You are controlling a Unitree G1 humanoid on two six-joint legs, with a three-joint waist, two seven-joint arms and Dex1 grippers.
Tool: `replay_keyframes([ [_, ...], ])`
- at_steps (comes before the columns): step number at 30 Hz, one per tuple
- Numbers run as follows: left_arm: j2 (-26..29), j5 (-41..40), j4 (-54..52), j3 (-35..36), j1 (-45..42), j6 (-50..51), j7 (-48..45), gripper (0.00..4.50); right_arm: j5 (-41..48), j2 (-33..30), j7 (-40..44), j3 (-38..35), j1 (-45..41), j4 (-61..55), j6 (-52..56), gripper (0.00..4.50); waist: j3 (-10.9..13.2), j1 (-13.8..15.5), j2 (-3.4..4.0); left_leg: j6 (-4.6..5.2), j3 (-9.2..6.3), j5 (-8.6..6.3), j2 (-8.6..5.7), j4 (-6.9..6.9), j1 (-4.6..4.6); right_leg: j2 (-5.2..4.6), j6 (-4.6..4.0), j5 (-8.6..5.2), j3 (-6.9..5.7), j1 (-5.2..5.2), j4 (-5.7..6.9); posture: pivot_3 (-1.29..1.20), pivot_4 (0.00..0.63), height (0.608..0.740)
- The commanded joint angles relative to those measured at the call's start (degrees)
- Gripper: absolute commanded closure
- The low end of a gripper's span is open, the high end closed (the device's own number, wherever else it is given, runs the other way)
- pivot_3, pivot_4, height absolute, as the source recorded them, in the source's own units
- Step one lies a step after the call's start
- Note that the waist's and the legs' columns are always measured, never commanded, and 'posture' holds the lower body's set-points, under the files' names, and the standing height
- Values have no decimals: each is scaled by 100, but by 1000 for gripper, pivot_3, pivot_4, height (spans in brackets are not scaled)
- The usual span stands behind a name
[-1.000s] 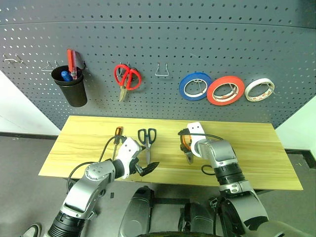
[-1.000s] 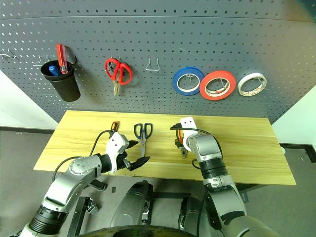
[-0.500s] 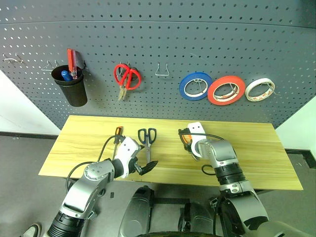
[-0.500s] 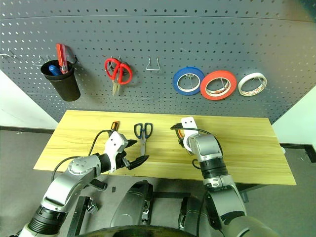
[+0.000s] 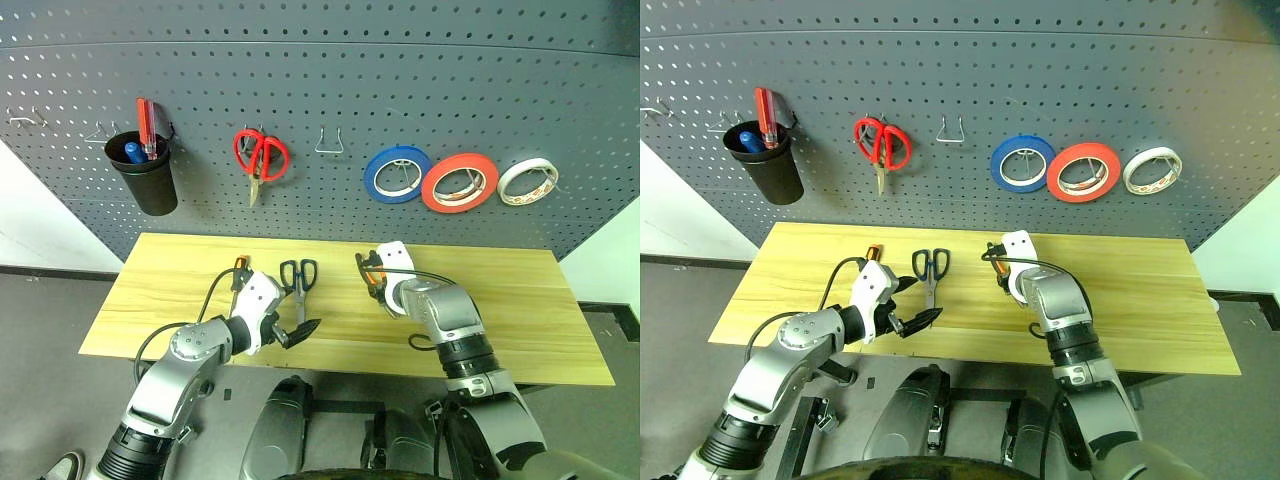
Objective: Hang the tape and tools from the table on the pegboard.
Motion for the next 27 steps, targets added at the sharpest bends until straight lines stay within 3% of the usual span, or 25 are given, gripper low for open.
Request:
replay_keyframes([
  [1, -58, -116, -48, 130, -79, -214, -26, 0, -7, -154, 97, 26, 98, -874, -100, 2299, 0, 7, 0, 0, -1, 0, 0, 0, 0, 0, 0, 0, 0, 1, 0, 402, 129, 629],
  [11, -385, -107, 272, 420, -113, -1274, 64, 0, 478, -646, 860, -166, 770, -2594, -243, 2299, 0, 129, 0, 0, -5, 0, 0, 2, 0, 1, 0, 0, -1, 6, -6, 389, 112, 629],
  [27, -799, -37, 999, 773, -87, -3477, 119, 0, 1712, -875, 1912, -971, 1053, -3526, -1209, 2299, -1, 154, 0, 1, -20, 0, -5, 6, 6, 1, 2, 2, -13, 30, -20, 385, 95, 629],
])
